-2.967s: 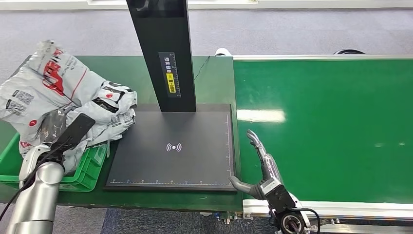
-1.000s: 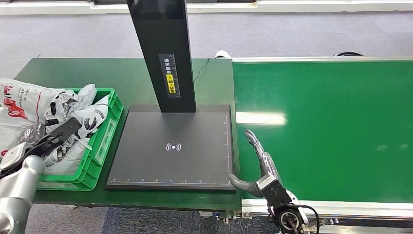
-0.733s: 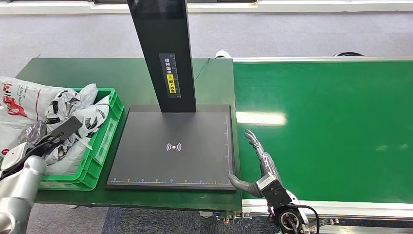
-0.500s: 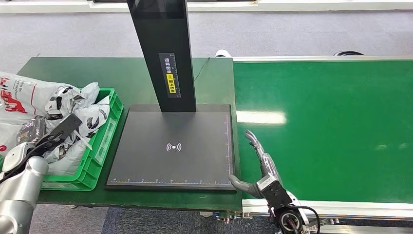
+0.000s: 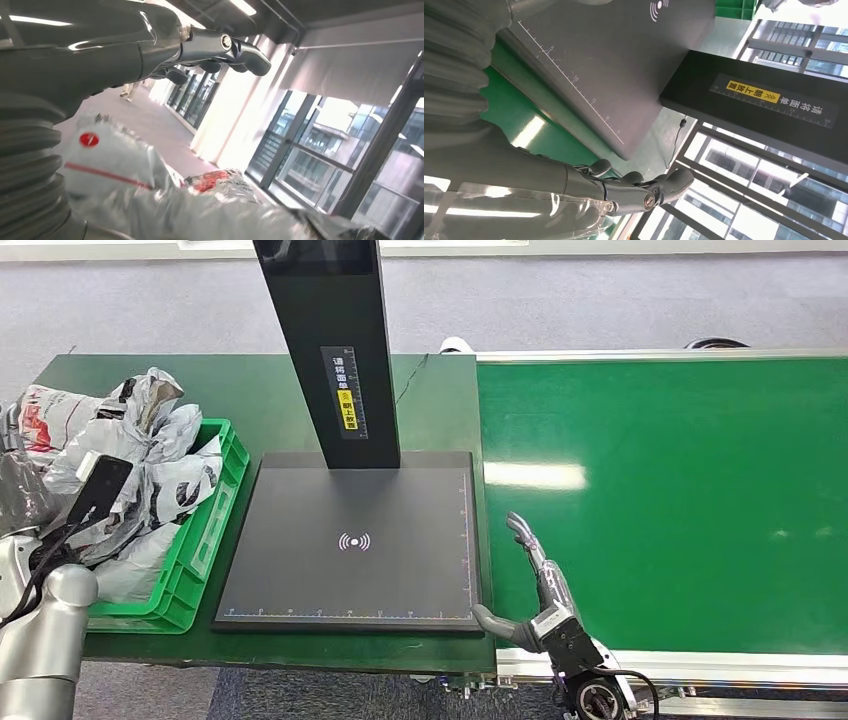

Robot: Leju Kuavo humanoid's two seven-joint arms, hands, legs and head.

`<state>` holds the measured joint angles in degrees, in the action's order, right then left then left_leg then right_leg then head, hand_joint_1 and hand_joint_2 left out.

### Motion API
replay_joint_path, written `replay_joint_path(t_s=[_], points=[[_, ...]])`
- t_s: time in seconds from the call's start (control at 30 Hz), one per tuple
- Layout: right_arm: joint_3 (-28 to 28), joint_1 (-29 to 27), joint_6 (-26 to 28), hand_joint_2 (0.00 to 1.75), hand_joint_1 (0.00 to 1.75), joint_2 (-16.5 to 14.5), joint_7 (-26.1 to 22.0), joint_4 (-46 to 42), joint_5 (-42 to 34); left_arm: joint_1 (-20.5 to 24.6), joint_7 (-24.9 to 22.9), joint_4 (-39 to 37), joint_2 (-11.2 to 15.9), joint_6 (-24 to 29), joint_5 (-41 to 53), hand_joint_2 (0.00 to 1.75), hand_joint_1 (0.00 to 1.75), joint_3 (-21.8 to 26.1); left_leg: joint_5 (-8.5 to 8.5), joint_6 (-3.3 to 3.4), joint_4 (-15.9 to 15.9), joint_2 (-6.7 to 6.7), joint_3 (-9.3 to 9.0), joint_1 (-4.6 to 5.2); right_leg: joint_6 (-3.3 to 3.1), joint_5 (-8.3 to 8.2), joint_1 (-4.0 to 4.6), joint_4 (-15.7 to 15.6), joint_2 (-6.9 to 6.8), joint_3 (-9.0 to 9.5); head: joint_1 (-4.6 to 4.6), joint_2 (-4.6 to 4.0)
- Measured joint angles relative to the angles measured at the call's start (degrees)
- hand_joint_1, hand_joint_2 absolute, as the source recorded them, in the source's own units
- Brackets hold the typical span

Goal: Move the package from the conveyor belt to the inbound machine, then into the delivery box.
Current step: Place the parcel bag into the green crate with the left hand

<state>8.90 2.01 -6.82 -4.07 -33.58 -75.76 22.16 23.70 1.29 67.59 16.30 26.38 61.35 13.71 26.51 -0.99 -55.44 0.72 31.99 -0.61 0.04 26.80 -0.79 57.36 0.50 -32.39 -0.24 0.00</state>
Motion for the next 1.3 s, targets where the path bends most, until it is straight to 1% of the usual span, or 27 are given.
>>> replay_joint_path(t_s=[0.13,0.3,0.4,0.47,0.53,0.6,0.7,0.8,0.97,1.1,1.17,1.3], points=[[0.0,-0.1,0.2,1.75,0.0,0.0,-0.1,-0.1,-0.1,-1.1,0.5,2.2,-0.6,1.2,0.4,1.75,0.0,0.7,0.0,0.0,0.0,0.0,0.0,0.0,0.0,0.0,0.0,0.0,0.02,0.0,0.0,0.0],[0.0,-0.3,0.3,1.75,0.0,0.0,-0.2,-0.1,-0.1,-2.7,4.5,5.1,-1.5,5.2,-2.7,1.75,0.0,1.7,0.0,0.0,0.0,0.0,0.02,0.0,0.0,0.0,0.0,0.0,0.04,-0.01,0.0,0.0],[0.0,-0.4,0.3,1.75,0.0,0.0,-0.3,-0.1,-0.1,-3.4,9.1,6.7,-2.2,6.6,-7.8,1.75,0.0,2.3,0.0,0.0,0.0,0.0,0.04,0.0,0.0,0.0,0.0,0.0,0.05,-0.03,0.0,0.0],[0.0,-0.4,0.4,1.75,0.0,0.0,-0.4,-0.1,-0.2,-4.0,14.1,8.2,-2.7,5.9,-15.9,1.75,0.0,2.5,0.01,0.0,0.0,0.0,0.04,0.0,0.0,0.0,0.0,0.0,0.05,-0.04,0.0,0.0],[0.0,-0.3,0.6,1.75,0.0,0.0,-0.6,-0.1,-0.5,-4.6,19.2,10.1,-3.5,3.7,-25.5,1.75,0.0,2.5,0.0,0.0,0.0,0.0,0.04,0.0,0.0,0.0,0.0,0.0,0.06,-0.04,0.0,0.0],[0.0,-0.3,0.6,1.75,0.0,0.1,-0.9,-0.1,-0.8,-5.3,23.1,12.3,-4.2,0.9,-33.8,1.75,0.0,2.7,0.0,0.0,0.0,0.0,0.06,0.0,0.0,0.0,0.0,0.0,0.05,-0.04,0.0,0.0],[0.1,0.0,0.7,1.75,0.0,0.2,-1.2,0.0,-1.2,-6.3,26.7,15.3,-5.2,-2.8,-42.8,1.75,0.0,2.9,0.0,0.0,0.0,0.0,0.06,0.0,0.0,-0.01,0.0,0.0,0.06,-0.04,-0.01,0.0],[0.3,0.5,0.7,1.75,0.0,0.4,-1.3,0.2,-1.4,-7.3,29.3,18.1,-5.8,-7.1,-49.4,1.75,0.0,2.9,0.0,0.0,0.0,0.0,0.07,0.0,0.0,0.0,0.0,0.0,0.05,-0.05,0.0,0.0],[0.6,1.4,0.9,1.75,0.0,0.6,-1.4,0.9,-2.1,-9.9,33.8,23.7,-6.9,-13.6,-56.3,1.75,0.0,2.6,0.01,0.0,0.0,-0.01,0.07,0.0,0.0,0.0,0.0,0.0,0.06,-0.07,0.0,0.0],[1.1,2.3,0.9,1.75,0.0,0.7,-1.5,1.6,-2.5,-12.5,37.5,29.2,-8.3,-17.8,-58.9,1.75,0.0,1.1,0.01,0.0,0.0,0.0,0.08,0.0,0.0,0.0,-0.01,0.0,0.06,-0.08,-0.01,0.0],[1.3,2.7,0.9,1.75,0.0,0.8,-1.5,1.9,-2.7,-13.5,38.3,31.6,-9.1,-20.3,-60.2,1.75,0.0,-0.2,0.01,0.01,0.0,0.0,0.09,0.0,0.0,0.0,-0.01,0.0,0.05,-0.08,0.0,0.0],[1.5,3.2,1.0,1.75,0.0,0.9,-1.5,2.2,-2.9,-15.2,38.5,35.4,-10.6,-27.9,-63.6,1.75,0.0,-3.1,0.01,0.01,0.0,0.0,0.09,0.0,0.01,-0.01,-0.01,0.0,0.05,-0.07,0.0,0.0]])
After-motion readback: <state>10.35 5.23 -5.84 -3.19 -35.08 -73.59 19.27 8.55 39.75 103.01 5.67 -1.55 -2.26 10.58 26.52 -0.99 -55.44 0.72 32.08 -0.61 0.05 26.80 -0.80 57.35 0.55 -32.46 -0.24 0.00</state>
